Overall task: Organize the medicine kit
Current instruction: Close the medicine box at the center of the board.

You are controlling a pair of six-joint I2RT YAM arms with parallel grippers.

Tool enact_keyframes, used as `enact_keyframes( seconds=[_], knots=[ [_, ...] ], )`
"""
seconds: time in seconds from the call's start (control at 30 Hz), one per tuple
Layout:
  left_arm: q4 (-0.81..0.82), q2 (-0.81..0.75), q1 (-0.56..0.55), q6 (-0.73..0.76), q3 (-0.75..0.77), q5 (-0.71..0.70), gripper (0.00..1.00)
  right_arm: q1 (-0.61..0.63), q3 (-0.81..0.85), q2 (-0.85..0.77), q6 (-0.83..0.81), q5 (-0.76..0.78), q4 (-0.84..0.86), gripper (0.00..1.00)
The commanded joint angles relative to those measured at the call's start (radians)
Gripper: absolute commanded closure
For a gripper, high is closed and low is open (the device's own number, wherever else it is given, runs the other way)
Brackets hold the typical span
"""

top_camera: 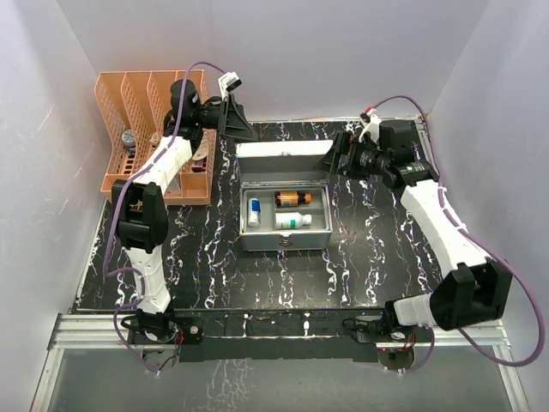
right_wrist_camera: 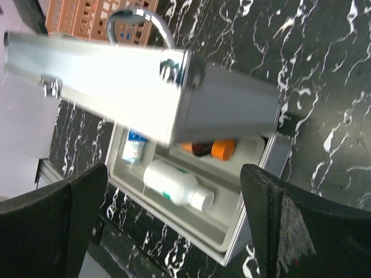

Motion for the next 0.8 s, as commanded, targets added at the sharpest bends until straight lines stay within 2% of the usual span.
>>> enact_keyframes(
  seconds=[0.0,0.23,0.4,0.63,0.7,0.73,0.77],
  knots=[
    [0.025,-0.055,-0.007,-0.006,0.010,0.039,0.01,0.000,-0.055,-0.113,-0.016,-0.034,-0.081,0.02],
    [0.055,-0.057,-0.013,-0.023,0.003,0.068,0.01,-0.001,-0.152,-0.273,0.002,0.026,-0.189,0.02],
    [0.071,-0.090,-0.023,-0.015,-0.036,0.075,0.01,-0.001,-0.141,-0.303,0.018,0.079,-0.215,0.02],
    [-0.137,-0.130,-0.022,0.111,-0.047,-0.001,0.02,0.000,-0.096,-0.263,0.015,0.093,-0.199,0.02],
    [-0.325,-0.142,-0.022,0.231,-0.025,-0.052,0.02,0.000,-0.089,-0.255,0.013,0.089,-0.196,0.02],
    [-0.569,-0.140,-0.023,0.394,0.026,-0.110,0.02,0.000,-0.086,-0.251,0.012,0.086,-0.194,0.02],
    [-0.892,-0.125,-0.030,0.635,0.132,-0.190,0.01,-0.002,-0.084,-0.248,0.011,0.085,-0.194,0.02]
  ],
)
